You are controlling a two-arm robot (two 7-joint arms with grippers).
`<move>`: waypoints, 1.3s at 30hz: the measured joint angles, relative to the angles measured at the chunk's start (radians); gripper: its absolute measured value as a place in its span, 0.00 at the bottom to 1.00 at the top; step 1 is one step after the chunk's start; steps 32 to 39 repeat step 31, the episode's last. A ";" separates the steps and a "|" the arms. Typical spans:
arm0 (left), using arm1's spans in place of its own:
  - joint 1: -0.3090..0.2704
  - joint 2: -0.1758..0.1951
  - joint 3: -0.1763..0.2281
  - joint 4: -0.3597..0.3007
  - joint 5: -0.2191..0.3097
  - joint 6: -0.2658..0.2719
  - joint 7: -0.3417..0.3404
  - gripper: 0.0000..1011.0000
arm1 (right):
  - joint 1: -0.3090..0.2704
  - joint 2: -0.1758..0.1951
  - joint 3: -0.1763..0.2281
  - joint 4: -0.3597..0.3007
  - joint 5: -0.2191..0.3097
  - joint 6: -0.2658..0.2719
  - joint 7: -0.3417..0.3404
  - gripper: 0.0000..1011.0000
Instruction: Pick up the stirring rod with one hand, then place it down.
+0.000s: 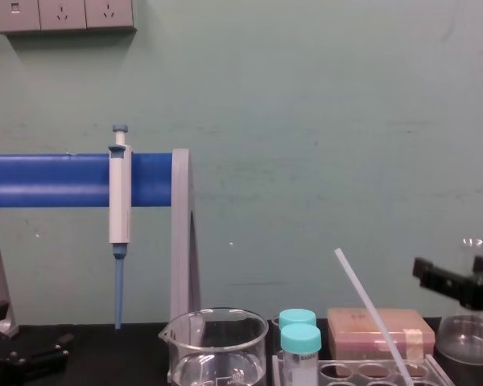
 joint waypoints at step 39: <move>0.000 0.000 0.000 0.000 0.000 0.000 0.000 0.99 | -0.015 -0.012 0.008 -0.005 -0.004 0.058 -0.007 0.99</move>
